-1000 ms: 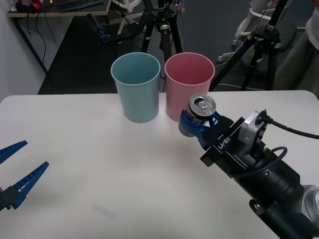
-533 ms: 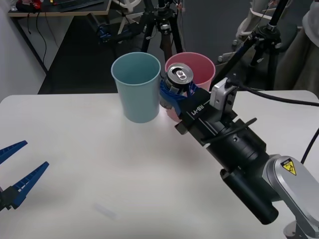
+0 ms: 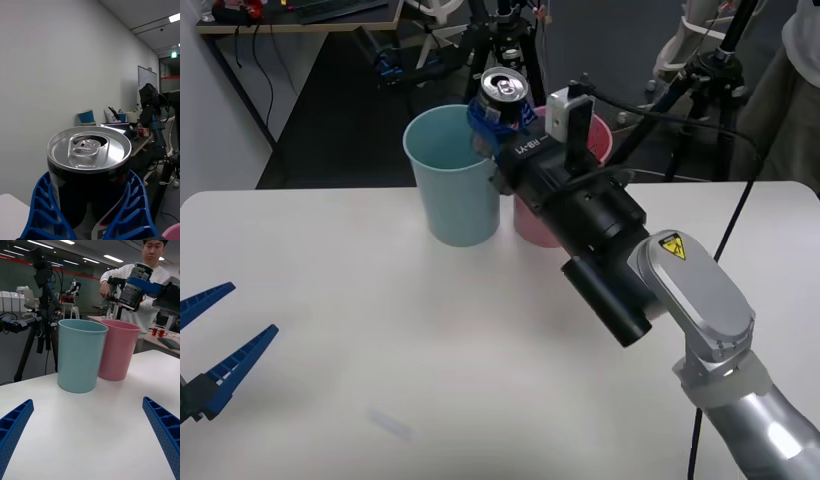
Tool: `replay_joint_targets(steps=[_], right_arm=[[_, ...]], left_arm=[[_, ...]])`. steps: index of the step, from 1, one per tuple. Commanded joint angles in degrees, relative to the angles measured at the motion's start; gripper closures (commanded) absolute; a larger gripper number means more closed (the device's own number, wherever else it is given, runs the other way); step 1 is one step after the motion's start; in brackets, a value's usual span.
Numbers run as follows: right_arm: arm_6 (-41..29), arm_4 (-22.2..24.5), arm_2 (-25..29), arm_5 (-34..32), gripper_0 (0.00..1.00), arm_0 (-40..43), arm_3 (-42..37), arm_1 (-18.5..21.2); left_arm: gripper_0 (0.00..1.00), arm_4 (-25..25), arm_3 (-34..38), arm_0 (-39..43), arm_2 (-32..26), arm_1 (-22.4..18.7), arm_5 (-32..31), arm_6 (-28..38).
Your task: Grasp the object on the table and drop it into the matching bin: aluminum can to the light blue bin, PET bottle to the pink bin.
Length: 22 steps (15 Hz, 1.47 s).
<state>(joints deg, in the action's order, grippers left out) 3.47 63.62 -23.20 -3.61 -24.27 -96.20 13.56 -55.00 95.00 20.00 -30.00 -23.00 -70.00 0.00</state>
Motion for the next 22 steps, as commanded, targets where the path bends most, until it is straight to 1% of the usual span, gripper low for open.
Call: replay_joint_targets(steps=[1,6,11,13,15,16,17,18,22], right_arm=[[-0.39,0.01,0.26,1.85,1.00,-6.67,8.23,-2.49],[-1.10,-0.78,0.26,5.19,1.00,-17.83,22.46,-5.48],[-1.10,-1.04,0.26,6.51,1.00,-24.78,33.54,-7.94],[-1.18,-1.04,0.26,6.86,1.00,-26.01,35.47,-8.82],[-1.10,-1.13,0.08,6.86,1.00,-26.01,35.47,-9.08],[-1.10,-1.13,0.08,6.86,0.81,-26.01,35.47,-9.08],[-1.18,-1.22,0.08,6.86,0.08,-26.10,35.47,-9.08],[-0.92,-1.04,0.08,6.77,0.00,-26.18,35.47,-9.08],[-0.92,-0.87,-0.01,6.51,0.00,-26.18,35.47,-9.08]], left_arm=[[0.00,0.00,0.00,0.00,0.00,0.00,0.00,0.00],[0.00,0.00,0.00,0.00,0.00,0.00,0.00,0.00],[0.00,0.00,0.00,0.00,0.00,0.00,0.00,0.00],[0.00,0.00,0.00,0.00,0.00,0.00,0.00,0.00],[0.00,0.00,0.00,0.00,0.00,0.00,0.00,0.00],[0.00,0.00,0.00,0.00,0.00,0.00,0.00,0.00],[0.00,0.00,0.00,0.00,0.00,0.00,0.00,0.00],[0.00,0.00,0.00,0.00,0.00,0.00,0.00,0.00],[0.00,0.00,0.00,0.00,0.00,0.00,0.00,0.00]])
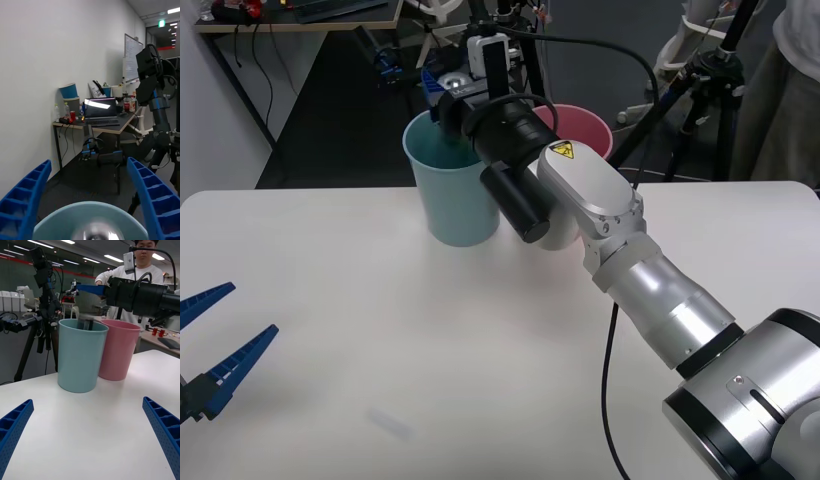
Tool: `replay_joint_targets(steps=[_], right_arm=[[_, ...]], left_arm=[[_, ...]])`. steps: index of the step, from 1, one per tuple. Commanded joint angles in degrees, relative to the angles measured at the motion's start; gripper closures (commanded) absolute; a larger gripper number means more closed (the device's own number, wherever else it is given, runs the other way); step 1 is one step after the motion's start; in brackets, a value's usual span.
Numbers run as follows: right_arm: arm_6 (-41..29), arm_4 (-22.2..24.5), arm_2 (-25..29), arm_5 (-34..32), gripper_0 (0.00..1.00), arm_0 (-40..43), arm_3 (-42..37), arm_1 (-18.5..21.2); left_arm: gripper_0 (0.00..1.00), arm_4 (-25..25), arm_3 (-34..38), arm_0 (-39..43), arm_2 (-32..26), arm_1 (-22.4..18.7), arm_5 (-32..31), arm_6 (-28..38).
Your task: Grasp the object on the table and drop it into the matching bin: aluminum can to the light blue bin, PET bottle to the pink bin.
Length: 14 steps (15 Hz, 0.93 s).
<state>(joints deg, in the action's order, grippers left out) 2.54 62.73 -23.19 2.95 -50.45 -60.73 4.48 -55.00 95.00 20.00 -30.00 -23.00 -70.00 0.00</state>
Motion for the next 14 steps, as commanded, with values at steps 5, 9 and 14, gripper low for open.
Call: replay_joint_targets(steps=[5,9,14], right_arm=[[0.10,0.11,-0.02,-0.40,0.00,0.00,0.00,0.09],[0.36,0.11,-0.02,-1.63,0.00,1.49,-2.55,1.14],[-0.52,0.99,-2.56,-3.92,0.00,11.34,-16.79,7.21]], left_arm=[[0.00,0.00,0.00,0.00,0.00,0.00,0.00,0.00],[0.00,0.00,0.00,0.00,0.00,0.00,0.00,0.00],[0.00,0.00,0.00,0.00,0.00,0.00,0.00,0.00]])
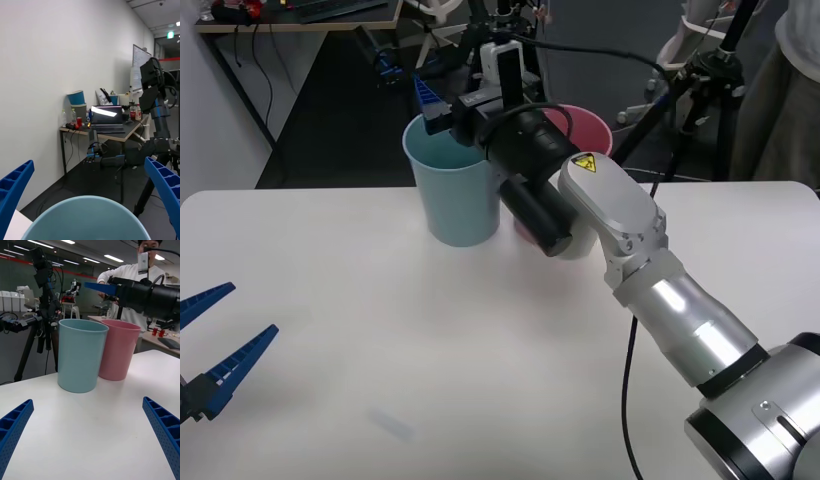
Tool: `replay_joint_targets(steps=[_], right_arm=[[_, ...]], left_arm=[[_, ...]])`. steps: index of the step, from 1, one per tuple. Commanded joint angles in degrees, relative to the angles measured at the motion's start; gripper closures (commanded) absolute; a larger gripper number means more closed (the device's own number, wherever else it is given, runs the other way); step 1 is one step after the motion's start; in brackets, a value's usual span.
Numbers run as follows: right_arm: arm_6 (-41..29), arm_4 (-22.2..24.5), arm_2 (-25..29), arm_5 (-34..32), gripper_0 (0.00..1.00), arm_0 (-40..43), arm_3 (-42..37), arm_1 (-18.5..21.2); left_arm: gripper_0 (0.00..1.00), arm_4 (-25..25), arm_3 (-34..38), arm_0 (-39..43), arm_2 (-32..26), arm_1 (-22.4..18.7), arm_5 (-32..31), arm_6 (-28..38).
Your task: Grasp the object on the table and drop it into the matching bin: aluminum can to the light blue bin, PET bottle to the pink bin.
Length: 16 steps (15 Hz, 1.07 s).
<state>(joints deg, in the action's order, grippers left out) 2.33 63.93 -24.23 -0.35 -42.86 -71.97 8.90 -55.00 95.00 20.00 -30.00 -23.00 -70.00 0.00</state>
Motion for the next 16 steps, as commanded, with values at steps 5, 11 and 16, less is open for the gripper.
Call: replay_joint_targets(steps=[5,11,16], right_arm=[[-0.83,-0.83,-1.87,-6.06,0.00,18.07,-21.98,11.75],[-0.22,-2.76,7.97,-21.71,0.00,33.19,-30.77,19.93],[0.05,-2.50,20.81,-36.65,0.00,44.26,-30.77,20.90]], left_arm=[[0.00,0.00,0.00,0.00,0.00,0.00,0.00,0.00],[0.00,0.00,0.00,0.00,0.00,0.00,0.00,0.00],[0.00,0.00,0.00,0.00,0.00,0.00,0.00,0.00]])
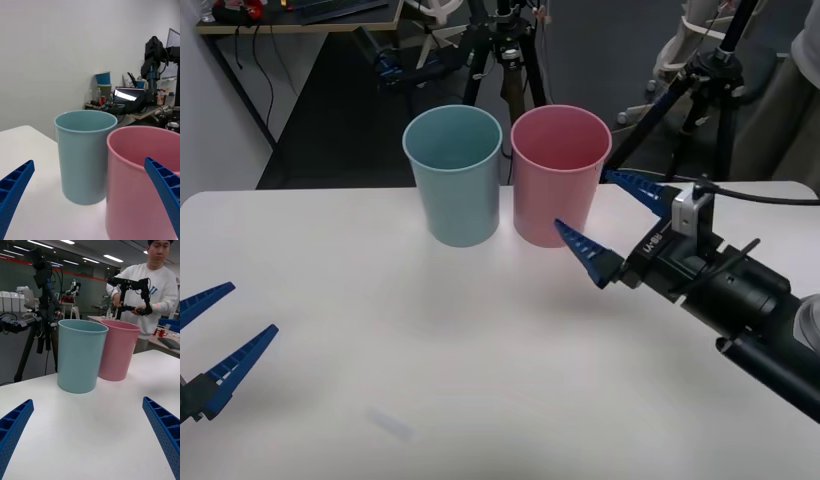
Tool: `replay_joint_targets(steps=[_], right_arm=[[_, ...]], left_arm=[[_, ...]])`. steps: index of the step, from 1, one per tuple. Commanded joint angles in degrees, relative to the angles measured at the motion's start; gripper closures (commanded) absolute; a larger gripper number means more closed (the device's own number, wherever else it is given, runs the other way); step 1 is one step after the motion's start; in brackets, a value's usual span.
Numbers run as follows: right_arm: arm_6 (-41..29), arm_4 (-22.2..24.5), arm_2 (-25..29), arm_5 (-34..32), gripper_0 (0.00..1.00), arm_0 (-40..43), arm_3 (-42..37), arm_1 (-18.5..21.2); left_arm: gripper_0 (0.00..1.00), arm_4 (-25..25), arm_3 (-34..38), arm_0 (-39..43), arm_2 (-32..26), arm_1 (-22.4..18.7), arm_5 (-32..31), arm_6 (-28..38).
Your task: Grasp the object on the table and drop it into the matching bin: aluminum can to the light blue bin, PET bottle to the pink bin.
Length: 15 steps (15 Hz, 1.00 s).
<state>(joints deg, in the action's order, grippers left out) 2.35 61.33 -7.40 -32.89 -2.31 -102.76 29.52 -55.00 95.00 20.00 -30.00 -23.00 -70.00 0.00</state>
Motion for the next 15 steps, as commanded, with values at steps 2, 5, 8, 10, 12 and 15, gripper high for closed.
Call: replay_joint_targets(steps=[2,5,8,10,12,15], right_arm=[[0.02,1.08,9.16,-8.42,0.00,8.82,0.01,0.19],[0.99,1.60,16.45,-14.39,0.00,14.71,0.01,0.19],[1.25,1.34,23.75,-21.34,0.00,18.66,0.01,-1.04],[0.72,1.34,28.58,-26.08,0.00,20.16,0.01,-2.80],[-0.16,0.46,31.48,-28.02,0.00,22.00,0.01,-3.33],[-0.24,-0.77,33.24,-28.72,0.00,24.02,0.01,-3.33]], left_arm=[[0.00,0.00,0.00,0.00,0.00,0.00,0.00,0.00],[0.00,0.00,0.00,0.00,0.00,0.00,0.00,0.00],[0.00,0.00,0.00,0.00,0.00,0.00,0.00,0.00],[0.00,0.00,0.00,0.00,0.00,0.00,0.00,0.00],[0.00,0.00,0.00,0.00,0.00,0.00,0.00,0.00],[0.00,0.00,0.00,0.00,0.00,0.00,0.00,0.00]])
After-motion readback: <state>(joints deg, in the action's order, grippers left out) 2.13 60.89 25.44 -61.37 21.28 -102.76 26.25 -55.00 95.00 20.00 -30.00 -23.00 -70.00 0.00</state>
